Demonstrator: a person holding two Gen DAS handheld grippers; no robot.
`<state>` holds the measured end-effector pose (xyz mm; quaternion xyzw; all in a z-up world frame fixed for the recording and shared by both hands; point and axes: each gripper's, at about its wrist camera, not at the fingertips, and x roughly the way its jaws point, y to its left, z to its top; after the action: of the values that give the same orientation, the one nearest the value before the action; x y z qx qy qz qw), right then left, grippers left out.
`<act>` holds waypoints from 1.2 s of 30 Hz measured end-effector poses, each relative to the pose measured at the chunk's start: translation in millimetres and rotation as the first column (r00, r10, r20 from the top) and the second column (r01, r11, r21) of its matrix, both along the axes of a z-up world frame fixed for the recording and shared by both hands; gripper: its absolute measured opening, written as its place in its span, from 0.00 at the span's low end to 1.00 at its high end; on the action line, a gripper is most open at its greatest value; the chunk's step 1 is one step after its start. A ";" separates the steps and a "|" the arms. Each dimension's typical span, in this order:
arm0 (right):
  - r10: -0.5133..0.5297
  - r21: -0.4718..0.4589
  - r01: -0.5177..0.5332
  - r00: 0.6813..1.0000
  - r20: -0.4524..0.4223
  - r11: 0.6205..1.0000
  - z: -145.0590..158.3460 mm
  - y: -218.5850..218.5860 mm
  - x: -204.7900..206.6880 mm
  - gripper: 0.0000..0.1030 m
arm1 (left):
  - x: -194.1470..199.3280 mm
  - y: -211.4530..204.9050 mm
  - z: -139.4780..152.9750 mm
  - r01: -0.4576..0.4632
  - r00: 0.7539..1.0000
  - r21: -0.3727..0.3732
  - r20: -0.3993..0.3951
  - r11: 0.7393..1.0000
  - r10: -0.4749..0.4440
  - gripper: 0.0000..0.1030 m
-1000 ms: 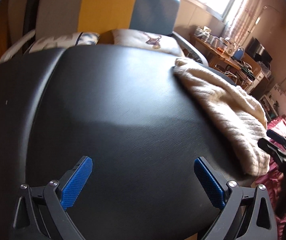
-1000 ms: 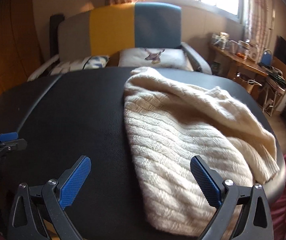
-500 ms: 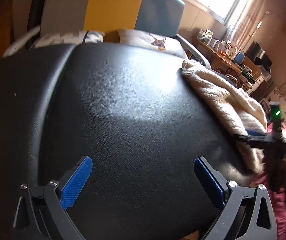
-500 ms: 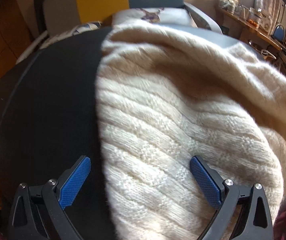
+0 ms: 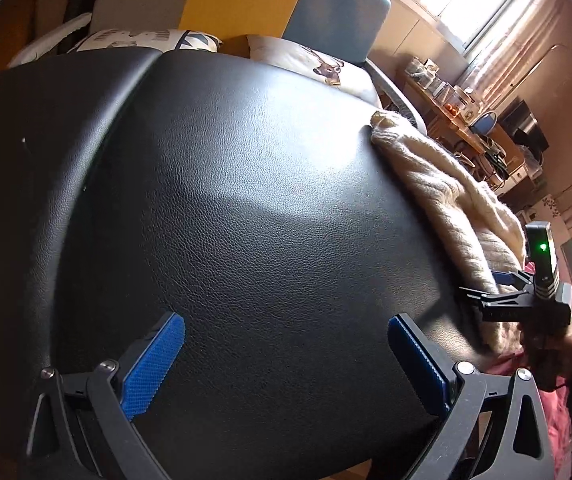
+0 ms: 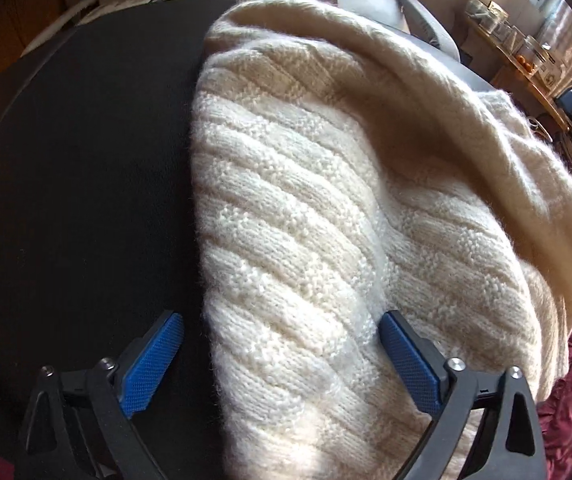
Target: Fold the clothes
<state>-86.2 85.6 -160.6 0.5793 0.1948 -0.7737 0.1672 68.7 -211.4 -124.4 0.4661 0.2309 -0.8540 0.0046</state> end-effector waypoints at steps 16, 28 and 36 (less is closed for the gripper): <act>-0.301 -0.588 0.306 0.947 0.110 0.749 74.1 71.4 -12.6 0.24 | 17.2 -4.7 -3.9 -0.043 0.999 0.061 0.000 0.997 0.043 0.99; -0.469 -0.758 0.547 0.806 0.361 0.357 33.7 173.3 35.8 0.41 | -35.4 52.0 12.0 0.167 0.985 0.314 -0.025 0.935 -0.168 0.99; -0.480 -0.714 0.495 0.841 0.251 0.495 22.6 153.8 26.1 0.41 | -93.0 128.3 -9.1 0.185 0.966 0.481 0.072 0.857 -0.250 0.99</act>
<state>-60.1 239.4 -138.1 0.4936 -0.3183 -0.7914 0.1692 -24.3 -83.1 -133.5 0.5318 0.3760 -0.7347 -0.1900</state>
